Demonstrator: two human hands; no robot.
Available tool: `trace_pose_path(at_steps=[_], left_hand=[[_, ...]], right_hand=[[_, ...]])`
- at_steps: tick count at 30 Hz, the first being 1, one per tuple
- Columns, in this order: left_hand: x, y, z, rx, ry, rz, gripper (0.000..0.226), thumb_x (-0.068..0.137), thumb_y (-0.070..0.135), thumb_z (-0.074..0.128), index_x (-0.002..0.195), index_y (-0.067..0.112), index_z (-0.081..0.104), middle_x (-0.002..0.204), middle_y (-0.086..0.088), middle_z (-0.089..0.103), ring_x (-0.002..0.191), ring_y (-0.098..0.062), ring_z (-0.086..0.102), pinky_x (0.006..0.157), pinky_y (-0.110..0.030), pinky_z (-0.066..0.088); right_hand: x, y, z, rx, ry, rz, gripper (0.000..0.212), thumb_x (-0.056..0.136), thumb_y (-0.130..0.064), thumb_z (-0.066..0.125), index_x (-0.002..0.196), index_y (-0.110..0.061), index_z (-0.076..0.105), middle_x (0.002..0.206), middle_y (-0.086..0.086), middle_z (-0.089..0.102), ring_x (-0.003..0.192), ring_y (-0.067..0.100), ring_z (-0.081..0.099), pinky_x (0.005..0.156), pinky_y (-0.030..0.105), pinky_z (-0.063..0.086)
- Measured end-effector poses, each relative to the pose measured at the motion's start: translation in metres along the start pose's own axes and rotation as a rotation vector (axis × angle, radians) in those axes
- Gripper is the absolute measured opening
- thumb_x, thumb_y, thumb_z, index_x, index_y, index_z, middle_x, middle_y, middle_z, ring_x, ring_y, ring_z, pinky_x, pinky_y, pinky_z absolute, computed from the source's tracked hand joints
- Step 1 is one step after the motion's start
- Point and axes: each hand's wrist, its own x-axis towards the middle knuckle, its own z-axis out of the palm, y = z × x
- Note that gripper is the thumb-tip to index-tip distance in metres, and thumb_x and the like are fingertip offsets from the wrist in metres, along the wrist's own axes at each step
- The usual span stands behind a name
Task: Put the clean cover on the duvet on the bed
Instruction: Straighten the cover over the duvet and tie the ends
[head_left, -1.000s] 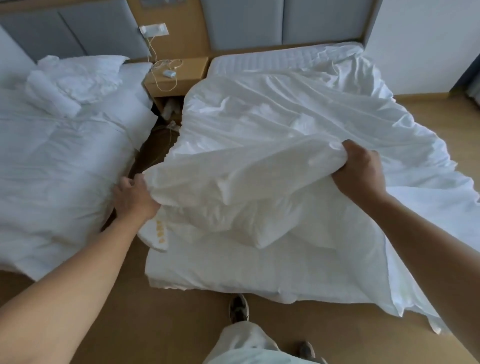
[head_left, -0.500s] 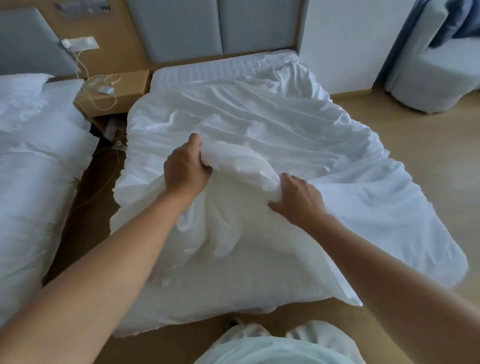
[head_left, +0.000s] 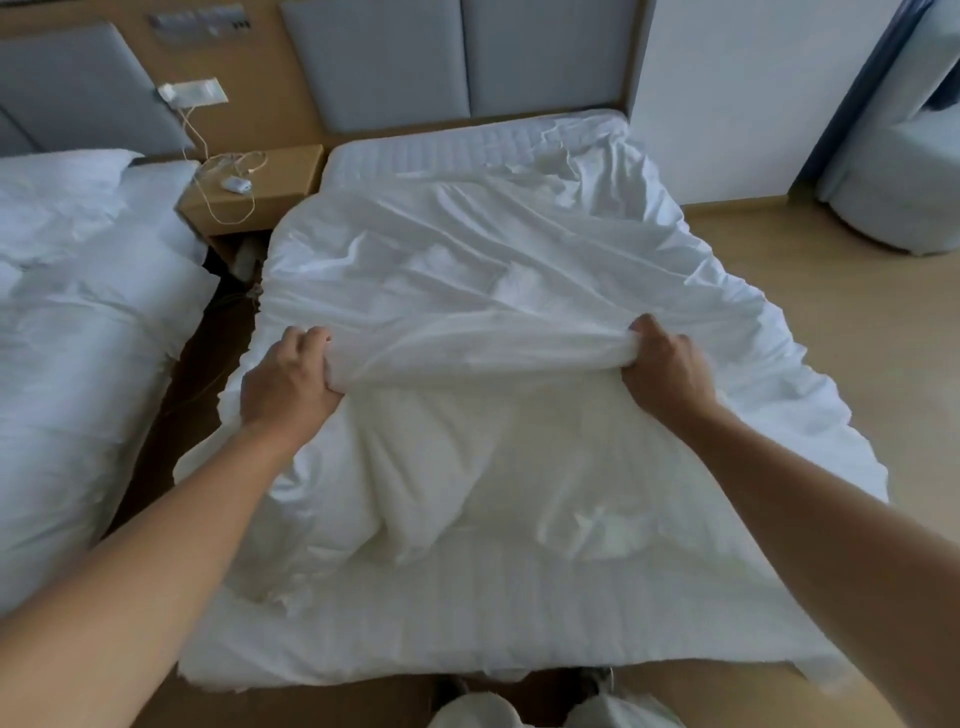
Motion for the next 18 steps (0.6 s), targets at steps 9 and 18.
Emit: trace_pose_path(at_steps=[9, 18], left_hand=[[-0.015, -0.027, 0.037, 0.0, -0.19, -0.318, 0.035, 0.073, 0.021, 0.083, 0.086, 0.006, 0.054, 0.088, -0.018, 0.063, 0.082, -0.041, 0.058, 0.059, -0.04, 0.043], [0.001, -0.049, 0.105, 0.183, -0.587, -0.188, 0.022, 0.091, 0.016, 0.063, 0.099, 0.02, 0.043, 0.087, -0.001, 0.062, 0.069, -0.022, 0.056, 0.058, -0.035, 0.045]], right_hand=[[0.045, 0.022, 0.016, -0.201, -0.558, -0.21, 0.074, 0.045, -0.071, 0.087, 0.088, -0.025, 0.05, 0.083, -0.001, 0.06, 0.081, 0.028, 0.059, 0.063, 0.035, 0.044], [0.091, 0.024, 0.083, -0.382, -0.502, -0.188, 0.014, 0.081, -0.013, 0.055, 0.094, -0.018, 0.056, 0.094, 0.013, 0.068, 0.084, 0.037, 0.065, 0.063, 0.036, 0.047]])
